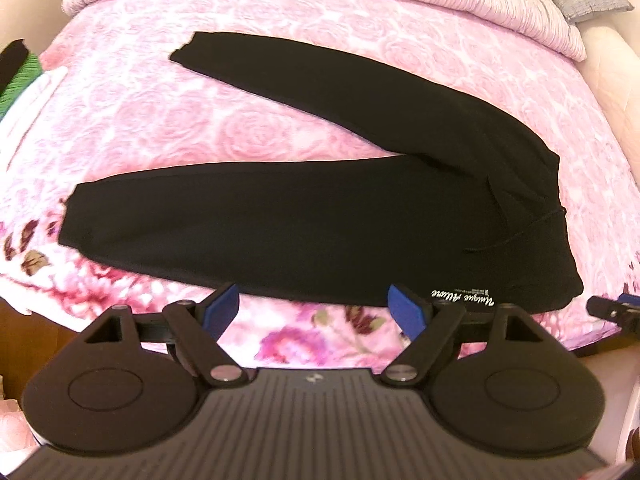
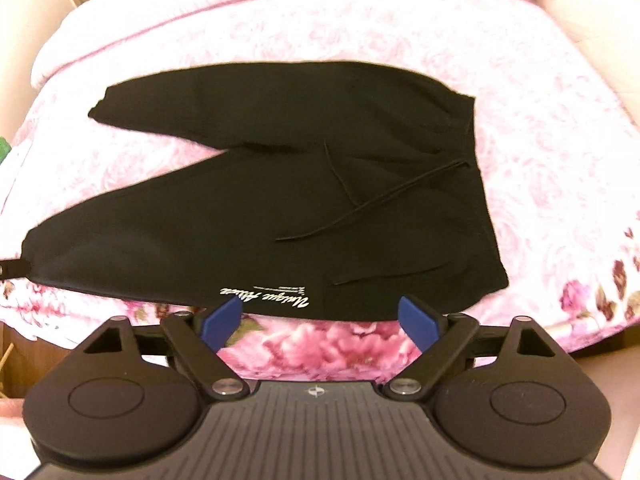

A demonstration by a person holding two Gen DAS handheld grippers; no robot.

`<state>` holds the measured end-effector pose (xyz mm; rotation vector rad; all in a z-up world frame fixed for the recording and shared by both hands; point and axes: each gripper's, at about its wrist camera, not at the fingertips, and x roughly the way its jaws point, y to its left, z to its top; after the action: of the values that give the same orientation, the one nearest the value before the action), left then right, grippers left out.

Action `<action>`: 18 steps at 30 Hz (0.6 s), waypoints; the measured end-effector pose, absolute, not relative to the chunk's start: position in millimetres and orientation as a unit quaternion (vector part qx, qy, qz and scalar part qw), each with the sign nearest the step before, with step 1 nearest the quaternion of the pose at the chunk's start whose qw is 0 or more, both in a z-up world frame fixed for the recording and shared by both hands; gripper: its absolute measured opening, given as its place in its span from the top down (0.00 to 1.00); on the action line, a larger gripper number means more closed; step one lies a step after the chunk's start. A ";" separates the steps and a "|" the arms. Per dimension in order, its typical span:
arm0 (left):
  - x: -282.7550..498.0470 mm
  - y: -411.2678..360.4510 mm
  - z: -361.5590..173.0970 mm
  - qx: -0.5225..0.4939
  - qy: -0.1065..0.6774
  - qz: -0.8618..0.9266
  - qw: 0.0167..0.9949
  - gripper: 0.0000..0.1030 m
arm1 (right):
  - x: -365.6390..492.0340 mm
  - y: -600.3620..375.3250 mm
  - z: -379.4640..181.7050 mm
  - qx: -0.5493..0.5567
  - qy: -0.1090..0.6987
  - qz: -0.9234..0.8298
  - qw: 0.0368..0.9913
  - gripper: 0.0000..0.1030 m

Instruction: Fold clothes

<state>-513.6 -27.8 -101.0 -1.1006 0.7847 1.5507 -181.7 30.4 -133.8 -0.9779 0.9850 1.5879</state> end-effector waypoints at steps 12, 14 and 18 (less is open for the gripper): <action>-507.3 -76.2 -62.4 -0.423 0.299 0.685 0.513 0.21 | -205.2 3.1 -100.5 -0.407 0.382 0.662 0.500 0.14; -501.2 -82.6 -59.2 -0.417 0.301 0.690 0.509 0.19 | -202.7 -4.3 -96.7 -0.406 0.381 0.666 0.496 0.14; -476.2 -98.4 -53.8 -0.405 0.305 0.693 0.512 0.18 | -189.8 -22.3 -91.9 -0.406 0.380 0.671 0.491 0.14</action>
<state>-476.2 -98.4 -53.8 -0.9752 0.7344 1.6674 -189.8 -22.3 -91.9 -0.9854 0.9227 1.6286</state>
